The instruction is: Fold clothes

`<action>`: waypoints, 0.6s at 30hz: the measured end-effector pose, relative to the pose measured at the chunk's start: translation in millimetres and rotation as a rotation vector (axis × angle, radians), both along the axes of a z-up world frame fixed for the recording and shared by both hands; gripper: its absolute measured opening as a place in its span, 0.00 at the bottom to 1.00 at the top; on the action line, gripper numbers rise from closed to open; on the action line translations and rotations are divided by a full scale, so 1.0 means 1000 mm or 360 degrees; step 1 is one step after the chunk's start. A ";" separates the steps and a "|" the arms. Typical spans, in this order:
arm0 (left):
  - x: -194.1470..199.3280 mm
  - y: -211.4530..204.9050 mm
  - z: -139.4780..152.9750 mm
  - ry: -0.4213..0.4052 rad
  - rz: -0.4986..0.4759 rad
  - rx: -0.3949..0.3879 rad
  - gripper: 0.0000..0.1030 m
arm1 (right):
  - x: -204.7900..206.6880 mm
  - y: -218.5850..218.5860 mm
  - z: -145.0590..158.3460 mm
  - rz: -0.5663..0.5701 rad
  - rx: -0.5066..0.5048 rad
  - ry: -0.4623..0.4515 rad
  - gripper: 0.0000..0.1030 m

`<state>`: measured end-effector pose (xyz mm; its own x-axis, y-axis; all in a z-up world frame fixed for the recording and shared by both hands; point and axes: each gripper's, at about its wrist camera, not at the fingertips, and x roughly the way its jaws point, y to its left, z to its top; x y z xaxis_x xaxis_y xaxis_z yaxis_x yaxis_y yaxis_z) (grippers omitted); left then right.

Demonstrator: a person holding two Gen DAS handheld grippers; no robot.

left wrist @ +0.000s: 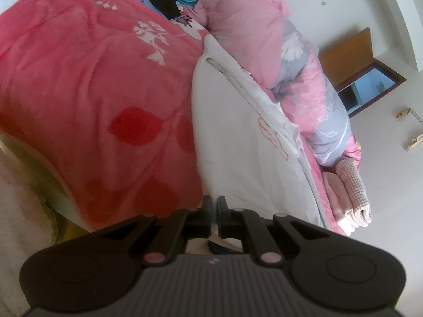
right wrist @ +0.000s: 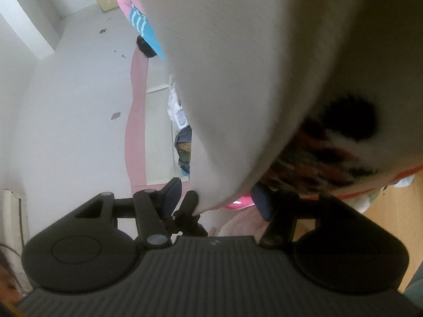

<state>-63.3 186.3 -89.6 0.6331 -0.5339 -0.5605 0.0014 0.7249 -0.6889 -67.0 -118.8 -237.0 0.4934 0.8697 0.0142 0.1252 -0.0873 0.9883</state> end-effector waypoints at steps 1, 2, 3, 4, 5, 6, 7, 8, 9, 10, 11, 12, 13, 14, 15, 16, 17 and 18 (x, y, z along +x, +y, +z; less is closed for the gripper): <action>0.000 0.000 0.000 0.0001 -0.0002 0.0002 0.04 | 0.000 0.002 0.000 -0.0001 0.0015 0.0005 0.56; 0.001 0.000 -0.001 0.0002 -0.0003 0.0005 0.04 | -0.001 0.004 -0.001 -0.0002 0.0030 0.0009 0.56; 0.001 0.000 -0.001 0.0003 -0.0004 0.0009 0.05 | -0.001 0.006 -0.001 -0.0003 0.0045 0.0014 0.53; 0.001 0.001 -0.002 0.0002 -0.0004 0.0012 0.05 | 0.000 0.009 0.000 -0.0002 0.0053 0.0006 0.45; 0.001 0.001 -0.002 0.0000 -0.0003 0.0014 0.05 | 0.000 0.012 0.001 0.0000 0.0057 -0.0008 0.40; 0.001 0.001 -0.001 -0.0004 -0.0004 0.0016 0.05 | 0.001 0.015 0.003 0.0004 0.0047 -0.0020 0.29; 0.001 0.001 -0.001 -0.0009 -0.0007 0.0018 0.07 | 0.001 0.018 0.005 0.0010 0.0033 -0.0026 0.19; 0.001 0.001 -0.001 -0.0015 -0.0009 0.0019 0.09 | 0.001 0.020 0.006 0.0009 0.0032 -0.0027 0.15; 0.002 0.002 -0.001 -0.0016 -0.0010 0.0021 0.16 | 0.001 0.022 0.006 0.0003 0.0036 -0.0026 0.11; 0.002 0.002 -0.002 -0.0016 -0.0009 0.0023 0.24 | 0.001 0.024 0.006 -0.0003 0.0041 -0.0026 0.08; 0.003 0.003 -0.003 -0.0012 0.0001 0.0025 0.28 | 0.000 0.025 0.007 -0.0009 0.0050 -0.0030 0.06; 0.004 0.003 -0.004 -0.0007 0.0015 0.0027 0.33 | -0.002 0.026 0.008 -0.0015 0.0061 -0.0036 0.06; 0.005 0.004 -0.006 0.0003 0.0027 0.0020 0.37 | -0.003 0.027 0.009 -0.0016 0.0065 -0.0041 0.05; 0.007 0.006 -0.008 0.0015 0.0037 0.0008 0.37 | -0.005 0.028 0.010 -0.0014 0.0064 -0.0045 0.05; 0.010 0.007 -0.011 0.0029 0.0045 -0.0013 0.38 | -0.006 0.028 0.010 -0.0012 0.0063 -0.0050 0.04; 0.012 0.008 -0.014 0.0044 0.0050 -0.0038 0.38 | -0.008 0.029 0.011 -0.0010 0.0061 -0.0052 0.04; 0.015 0.010 -0.016 0.0057 0.0053 -0.0062 0.38 | -0.009 0.030 0.012 -0.0009 0.0059 -0.0055 0.04; 0.018 0.010 -0.019 0.0070 0.0055 -0.0082 0.39 | -0.011 0.031 0.014 -0.0007 0.0058 -0.0057 0.04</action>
